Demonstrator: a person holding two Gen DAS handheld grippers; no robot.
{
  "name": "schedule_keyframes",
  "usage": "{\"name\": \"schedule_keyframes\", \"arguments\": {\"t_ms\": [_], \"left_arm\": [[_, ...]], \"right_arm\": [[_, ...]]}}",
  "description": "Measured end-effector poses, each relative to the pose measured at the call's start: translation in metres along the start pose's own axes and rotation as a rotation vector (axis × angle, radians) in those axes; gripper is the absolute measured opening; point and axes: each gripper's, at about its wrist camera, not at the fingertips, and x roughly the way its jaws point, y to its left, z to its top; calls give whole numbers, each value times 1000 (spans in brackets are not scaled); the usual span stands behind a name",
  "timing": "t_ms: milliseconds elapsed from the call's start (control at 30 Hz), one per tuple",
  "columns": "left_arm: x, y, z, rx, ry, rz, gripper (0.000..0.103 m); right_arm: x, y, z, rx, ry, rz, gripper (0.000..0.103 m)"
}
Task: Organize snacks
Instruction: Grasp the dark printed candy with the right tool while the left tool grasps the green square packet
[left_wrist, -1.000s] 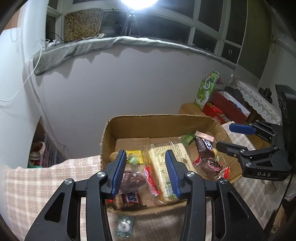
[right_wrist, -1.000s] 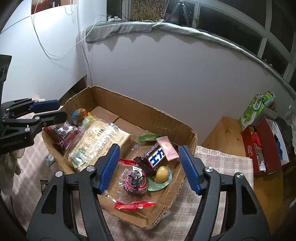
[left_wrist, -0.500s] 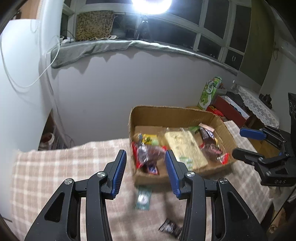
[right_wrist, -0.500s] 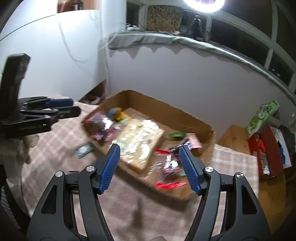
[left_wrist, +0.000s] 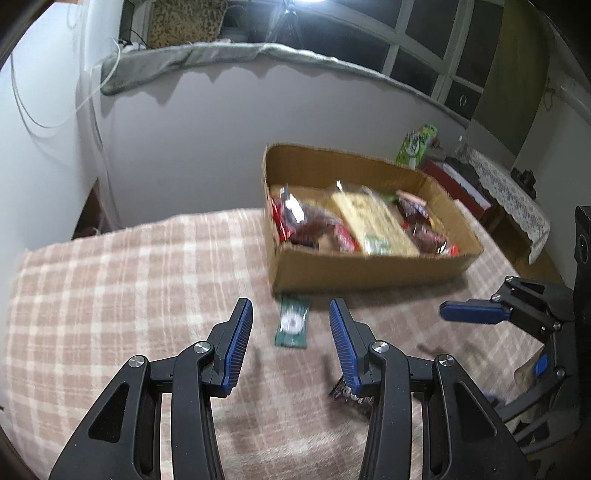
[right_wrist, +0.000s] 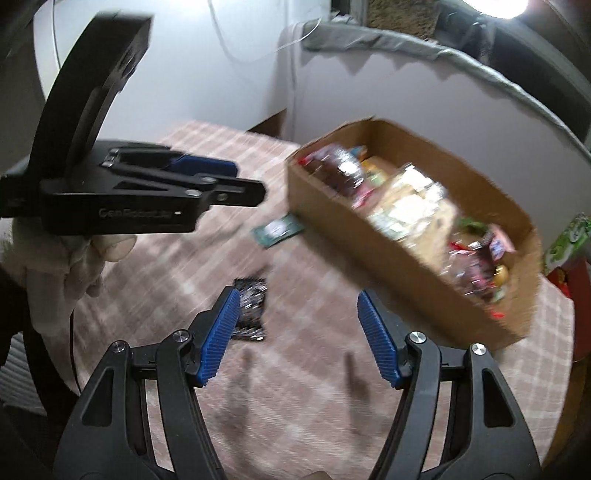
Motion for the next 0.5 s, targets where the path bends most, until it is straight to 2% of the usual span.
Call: {"name": "schedule_keyframes", "arguments": {"t_ms": [133,267,433,500], "left_arm": [[12,1,-5,1,39,-19,42],[23,0,-7,6,71,-29,42],[39,-6,-6,37,114,-25,41],[44,-6,-6,45,126,-17,41]], "right_arm": [[16,8,-4,3,34,27,69],[27,12,-4,6,61,52,60],[39,14,-3,16,84,73,60],[43,14,-2,22,90,78,54]]}}
